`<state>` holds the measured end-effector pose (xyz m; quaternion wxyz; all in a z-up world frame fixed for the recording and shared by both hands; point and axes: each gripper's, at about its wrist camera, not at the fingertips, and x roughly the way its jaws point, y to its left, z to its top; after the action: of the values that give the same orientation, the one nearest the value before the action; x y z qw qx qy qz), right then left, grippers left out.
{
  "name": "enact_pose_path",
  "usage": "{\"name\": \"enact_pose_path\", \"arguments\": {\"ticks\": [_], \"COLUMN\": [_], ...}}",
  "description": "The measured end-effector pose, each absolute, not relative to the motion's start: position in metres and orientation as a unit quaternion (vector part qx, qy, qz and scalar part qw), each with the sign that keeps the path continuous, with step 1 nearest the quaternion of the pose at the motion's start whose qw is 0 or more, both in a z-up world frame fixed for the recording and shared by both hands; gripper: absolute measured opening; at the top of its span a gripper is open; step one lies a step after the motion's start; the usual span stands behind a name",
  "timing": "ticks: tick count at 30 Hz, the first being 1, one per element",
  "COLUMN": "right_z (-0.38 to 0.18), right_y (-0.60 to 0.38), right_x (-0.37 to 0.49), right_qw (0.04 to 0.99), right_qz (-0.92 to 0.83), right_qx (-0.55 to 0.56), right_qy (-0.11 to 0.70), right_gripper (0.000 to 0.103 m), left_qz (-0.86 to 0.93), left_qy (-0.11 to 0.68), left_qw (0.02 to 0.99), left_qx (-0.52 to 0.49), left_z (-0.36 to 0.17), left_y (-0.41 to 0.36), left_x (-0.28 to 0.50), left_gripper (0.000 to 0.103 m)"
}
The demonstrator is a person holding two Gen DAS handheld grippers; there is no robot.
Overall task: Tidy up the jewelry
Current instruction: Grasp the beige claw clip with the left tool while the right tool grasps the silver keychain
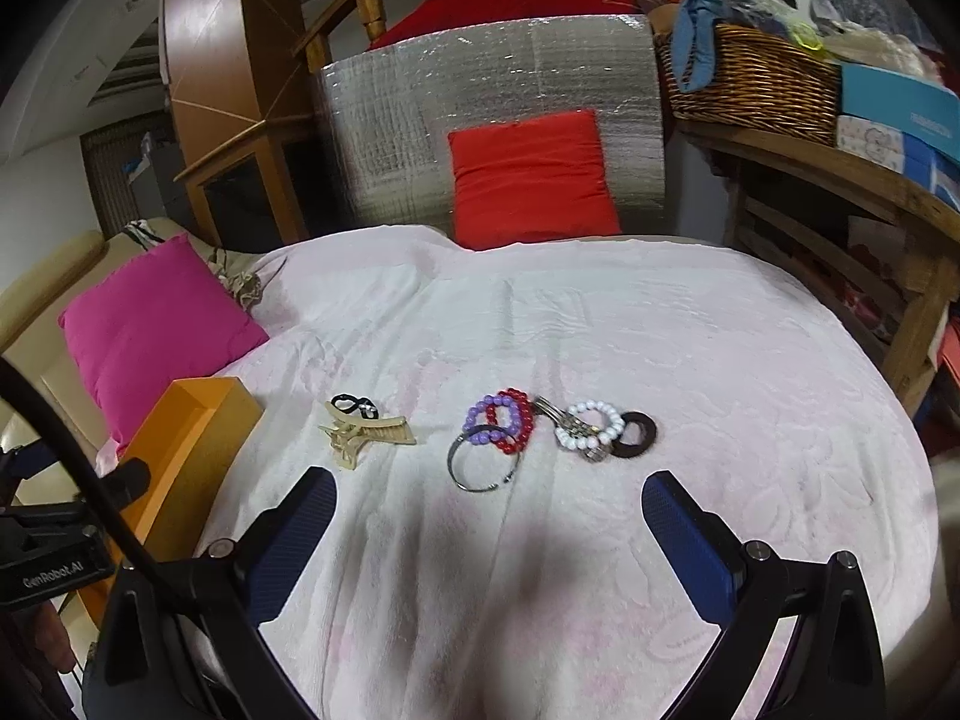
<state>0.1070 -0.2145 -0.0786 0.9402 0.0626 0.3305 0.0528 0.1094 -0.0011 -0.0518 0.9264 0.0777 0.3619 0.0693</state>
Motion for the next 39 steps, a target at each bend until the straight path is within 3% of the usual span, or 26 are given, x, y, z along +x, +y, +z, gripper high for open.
{"name": "enact_pose_path", "arguments": {"ticks": [4, 7, 13, 15, 20, 24, 29, 39], "right_z": [-0.085, -0.096, -0.140, -0.157, -0.194, -0.205, -0.216, -0.201], "right_y": [-0.200, -0.185, -0.148, -0.142, -0.133, -0.130, -0.127, -0.156], "right_x": [0.136, 0.169, 0.238, 0.255, 0.289, 0.304, 0.308, 0.278], "right_qw": [0.937, 0.926, 0.897, 0.885, 0.860, 0.842, 0.817, 0.778], "right_qz": [0.101, 0.151, 0.220, 0.237, 0.258, 0.290, 0.319, 0.367], "right_qx": [0.047, 0.029, -0.011, -0.009, -0.012, 0.004, 0.048, 0.136], "right_qy": [0.332, 0.344, 0.383, 0.401, 0.441, 0.454, 0.478, 0.492], "right_gripper": [0.102, 0.095, 0.071, 0.054, 0.045, 0.043, 0.015, 0.013], "left_qz": [0.059, 0.058, 0.058, 0.049, 0.024, 0.016, 0.013, -0.018], "left_qy": [0.386, 0.408, 0.413, 0.416, 0.427, 0.434, 0.436, 0.423], "left_qw": [0.919, 0.911, 0.909, 0.908, 0.904, 0.901, 0.900, 0.906], "left_qx": [0.046, 0.002, -0.004, 0.002, -0.005, -0.015, -0.019, -0.020], "left_z": [-0.077, -0.105, -0.141, -0.146, -0.151, -0.154, -0.158, -0.156], "left_y": [0.013, 0.029, 0.040, 0.036, 0.035, 0.036, 0.037, 0.030], "left_x": [0.133, 0.149, 0.160, 0.165, 0.180, 0.188, 0.192, 0.206], "left_gripper": [0.103, 0.103, 0.103, 0.103, 0.103, 0.103, 0.103, 0.103]}}
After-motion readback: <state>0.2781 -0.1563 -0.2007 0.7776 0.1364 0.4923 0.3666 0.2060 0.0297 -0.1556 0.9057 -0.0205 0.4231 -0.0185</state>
